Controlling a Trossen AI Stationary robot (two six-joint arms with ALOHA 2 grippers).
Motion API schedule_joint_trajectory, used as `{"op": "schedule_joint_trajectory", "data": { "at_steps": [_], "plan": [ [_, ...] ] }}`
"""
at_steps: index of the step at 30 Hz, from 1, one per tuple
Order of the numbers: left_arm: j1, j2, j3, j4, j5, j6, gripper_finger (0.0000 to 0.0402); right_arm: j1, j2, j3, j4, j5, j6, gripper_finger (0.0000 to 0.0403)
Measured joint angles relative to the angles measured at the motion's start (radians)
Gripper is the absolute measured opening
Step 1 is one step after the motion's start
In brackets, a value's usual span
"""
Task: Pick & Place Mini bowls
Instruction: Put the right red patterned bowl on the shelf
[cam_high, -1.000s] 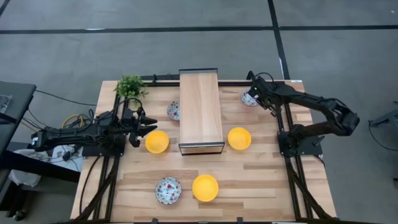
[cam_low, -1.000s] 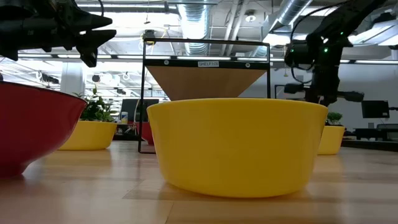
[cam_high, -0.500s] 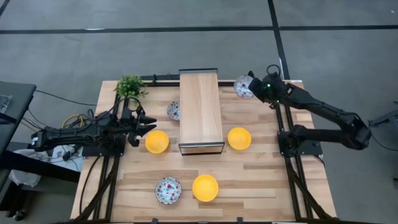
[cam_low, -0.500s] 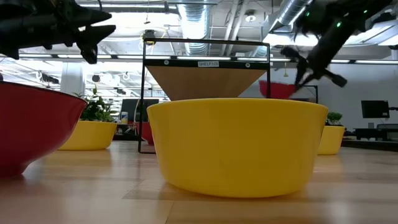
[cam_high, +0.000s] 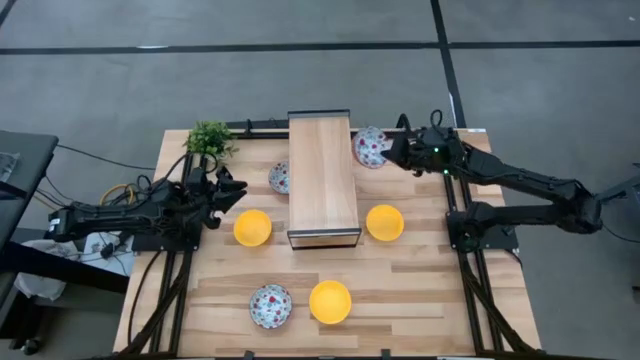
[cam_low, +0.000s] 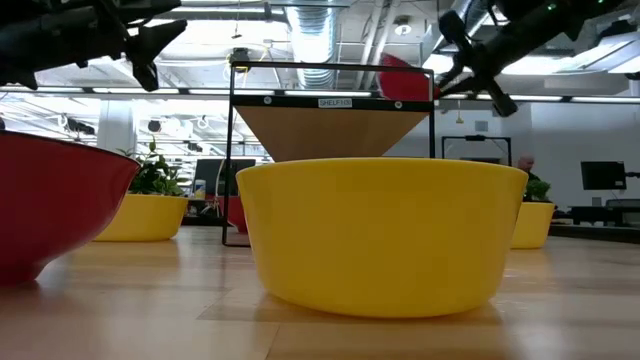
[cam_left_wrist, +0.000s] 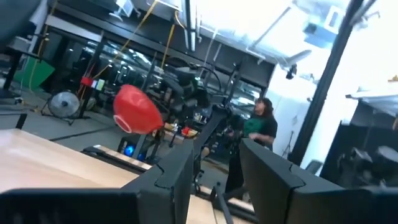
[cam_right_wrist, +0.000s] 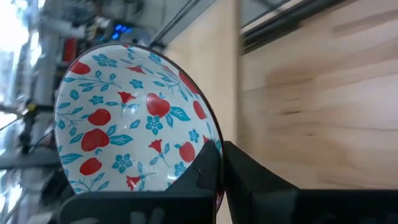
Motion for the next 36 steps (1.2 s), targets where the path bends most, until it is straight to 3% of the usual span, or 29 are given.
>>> {"op": "schedule_joint_trajectory", "data": {
  "at_steps": [10,18,26,36],
  "plan": [
    [0.0,0.178,0.11,0.043,-0.059,-0.013,0.0131,0.107,0.155,0.235,-0.056,-0.138,-0.138,0.0],
    [0.0,0.304,0.167,0.039,-0.063,0.003,0.0131,0.135,0.325,0.603,-0.467,-0.242,-0.306,0.0],
    [0.0,0.325,0.172,0.039,-0.063,0.007,0.0131,0.151,0.508,0.936,-0.826,-0.27,-0.421,0.0],
    [0.0,0.325,0.172,0.033,-0.063,0.033,0.0131,0.211,0.727,1.187,-1.047,-0.288,-0.481,0.0]
  ]
}}
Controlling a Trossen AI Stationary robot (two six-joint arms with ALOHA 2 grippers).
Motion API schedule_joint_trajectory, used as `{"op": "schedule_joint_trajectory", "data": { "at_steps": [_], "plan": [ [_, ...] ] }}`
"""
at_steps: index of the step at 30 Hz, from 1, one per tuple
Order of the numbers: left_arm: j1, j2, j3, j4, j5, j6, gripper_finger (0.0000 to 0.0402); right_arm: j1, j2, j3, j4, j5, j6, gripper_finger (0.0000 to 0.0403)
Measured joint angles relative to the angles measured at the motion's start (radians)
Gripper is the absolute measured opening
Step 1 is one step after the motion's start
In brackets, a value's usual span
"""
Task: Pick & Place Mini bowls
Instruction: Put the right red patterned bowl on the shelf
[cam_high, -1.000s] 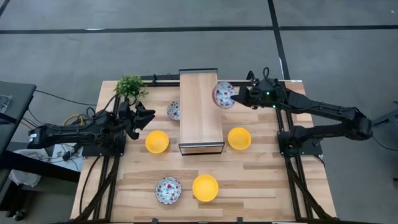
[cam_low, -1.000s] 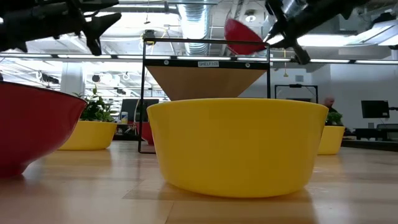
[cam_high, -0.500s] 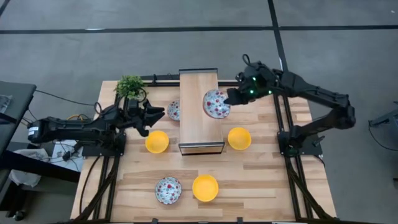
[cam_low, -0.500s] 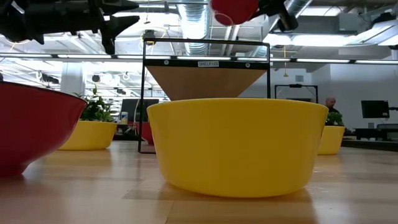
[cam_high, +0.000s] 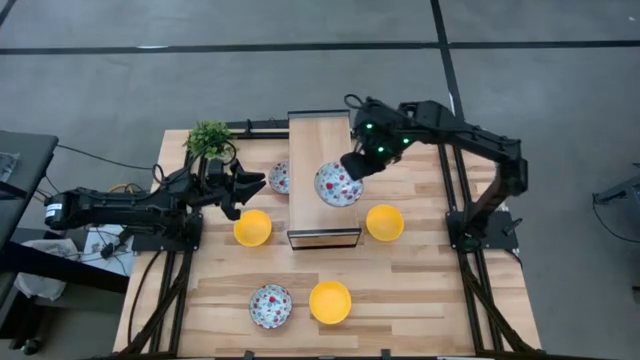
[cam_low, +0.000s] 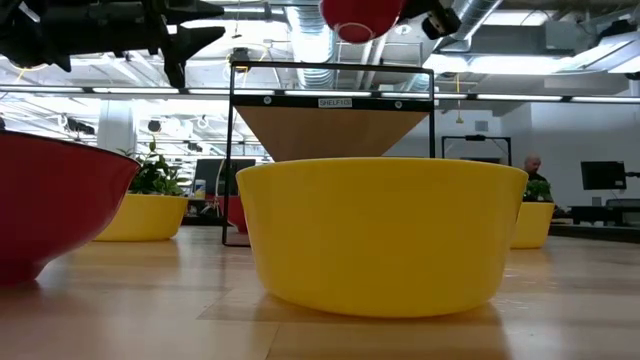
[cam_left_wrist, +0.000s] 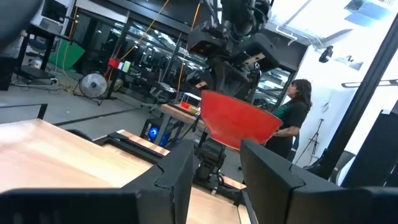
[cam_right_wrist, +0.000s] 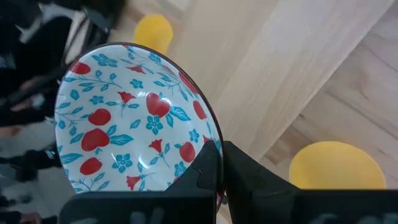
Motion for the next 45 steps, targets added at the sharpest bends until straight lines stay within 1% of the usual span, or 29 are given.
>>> {"op": "schedule_joint_trajectory", "data": {
  "at_steps": [5,15,21,28,36,42,45],
  "plan": [
    [0.0,0.0,0.0,-0.018,0.0,0.0,0.0131,0.028,0.056,0.055,-0.028,-0.002,-0.005,0.0],
    [0.0,0.0,0.0,-0.04,0.0,0.0,0.0131,0.035,0.045,0.062,-0.022,0.004,0.023,0.0],
    [0.0,0.0,0.0,-0.04,0.0,0.0,0.0131,0.043,0.073,0.062,-0.014,0.003,0.018,0.0],
    [0.0,0.0,0.0,-0.043,0.0,0.0,0.0131,0.055,0.16,0.061,-0.008,0.053,-0.058,0.0],
    [0.0,0.0,-0.001,-0.047,0.0,0.0,0.0131,0.054,0.238,0.061,0.011,0.061,-0.131,0.0],
    [0.0,0.0,-0.016,-0.049,0.0,-0.002,0.0131,0.051,0.251,0.06,0.021,0.07,-0.162,0.0],
    [0.0,0.0,-0.017,-0.049,0.0,-0.003,0.0131,0.045,0.251,0.06,0.024,0.092,-0.162,0.0]
  ]
}}
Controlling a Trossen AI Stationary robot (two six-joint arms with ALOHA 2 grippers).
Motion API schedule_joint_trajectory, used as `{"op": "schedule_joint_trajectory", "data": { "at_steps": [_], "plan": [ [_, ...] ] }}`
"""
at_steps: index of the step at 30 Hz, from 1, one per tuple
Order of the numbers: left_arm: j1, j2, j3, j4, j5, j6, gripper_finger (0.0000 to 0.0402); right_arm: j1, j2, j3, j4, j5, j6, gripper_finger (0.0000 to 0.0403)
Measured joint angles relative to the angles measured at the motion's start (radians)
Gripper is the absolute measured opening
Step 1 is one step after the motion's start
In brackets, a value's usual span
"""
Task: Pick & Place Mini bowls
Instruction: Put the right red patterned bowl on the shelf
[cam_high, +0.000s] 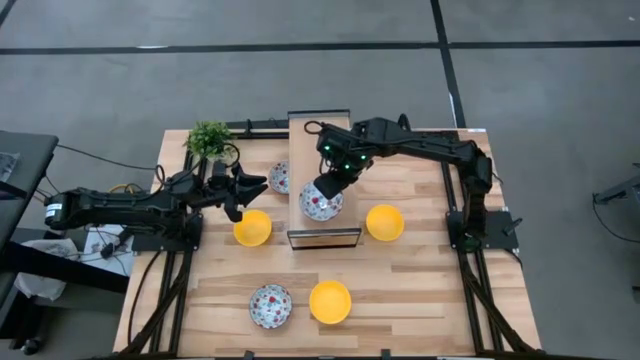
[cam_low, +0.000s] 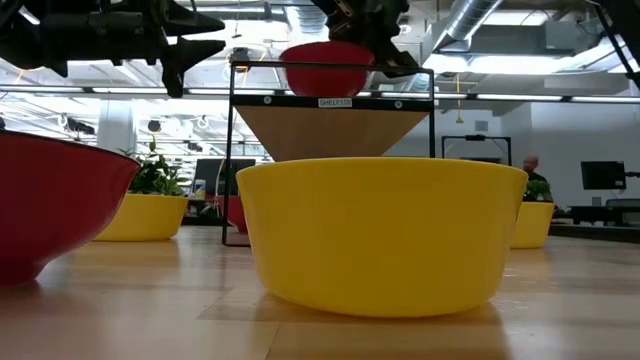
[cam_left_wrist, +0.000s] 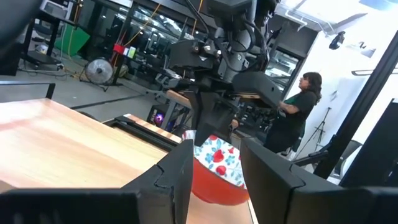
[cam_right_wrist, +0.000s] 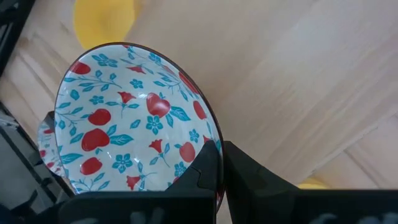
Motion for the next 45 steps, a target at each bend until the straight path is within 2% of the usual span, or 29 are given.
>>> {"op": "schedule_joint_trajectory", "data": {
  "at_steps": [17,23,29,45],
  "plan": [
    [0.0,0.0,0.0,0.002,0.0,-0.001,0.0131,-0.006,0.0,-0.003,0.018,-0.005,-0.034,0.0],
    [0.0,0.0,0.0,0.002,0.0,-0.001,0.0131,0.002,-0.001,-0.035,0.045,-0.055,-0.027,0.0],
    [0.0,0.0,0.0,0.002,0.0,-0.001,0.0131,-0.007,-0.001,-0.036,0.043,-0.032,-0.027,0.0],
    [0.0,0.0,-0.001,0.006,0.0,-0.001,0.0131,-0.013,0.015,-0.036,0.043,-0.058,-0.052,0.0006]
  ]
}}
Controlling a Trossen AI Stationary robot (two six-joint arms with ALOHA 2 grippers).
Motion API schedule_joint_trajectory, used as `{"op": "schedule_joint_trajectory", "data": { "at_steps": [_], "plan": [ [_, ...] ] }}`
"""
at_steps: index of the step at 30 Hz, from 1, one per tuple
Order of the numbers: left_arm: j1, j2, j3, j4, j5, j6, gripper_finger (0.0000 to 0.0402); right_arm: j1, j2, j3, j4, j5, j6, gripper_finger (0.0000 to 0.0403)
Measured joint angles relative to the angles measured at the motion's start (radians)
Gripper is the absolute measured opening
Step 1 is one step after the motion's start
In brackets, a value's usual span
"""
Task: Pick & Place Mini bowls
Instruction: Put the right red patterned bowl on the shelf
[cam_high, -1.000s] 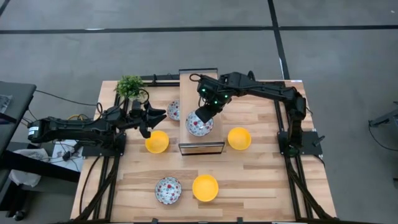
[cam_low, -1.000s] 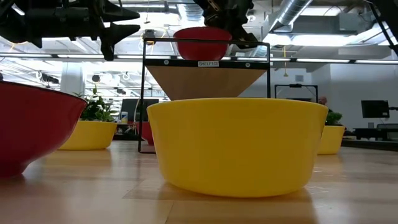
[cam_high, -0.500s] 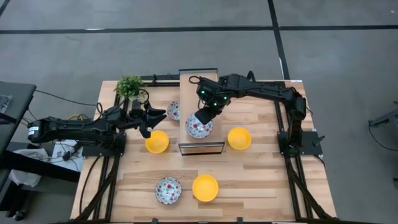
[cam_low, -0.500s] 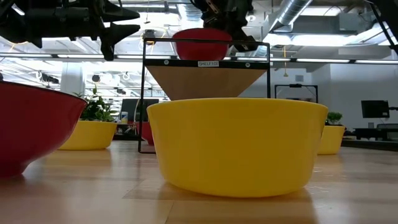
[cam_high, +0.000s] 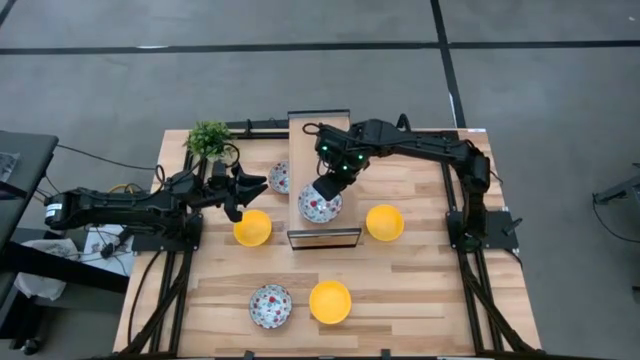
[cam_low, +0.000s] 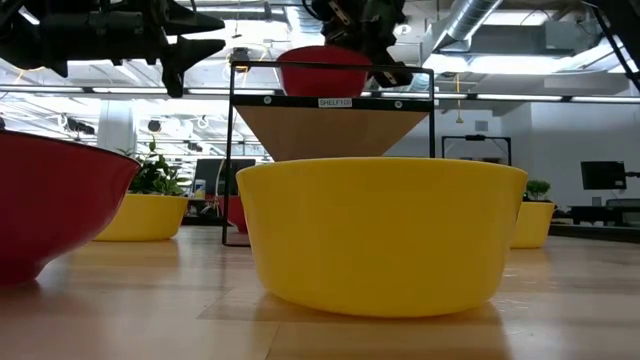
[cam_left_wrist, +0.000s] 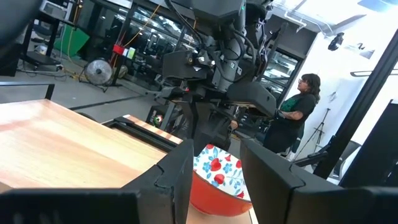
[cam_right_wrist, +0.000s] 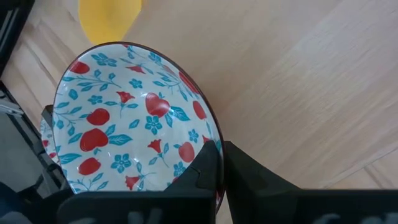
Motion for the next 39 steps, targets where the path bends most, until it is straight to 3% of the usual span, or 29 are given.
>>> {"op": "schedule_joint_trajectory", "data": {
  "at_steps": [20,39],
  "plan": [
    [0.0,0.0,0.0,0.0,0.0,0.0,0.0131,0.002,0.0,0.0,-0.004,-0.004,-0.01,0.0032],
    [0.0,0.0,0.0,0.001,0.0,0.0,0.0131,-0.019,0.0,0.009,-0.092,-0.008,-0.001,0.0155]
  ]
}}
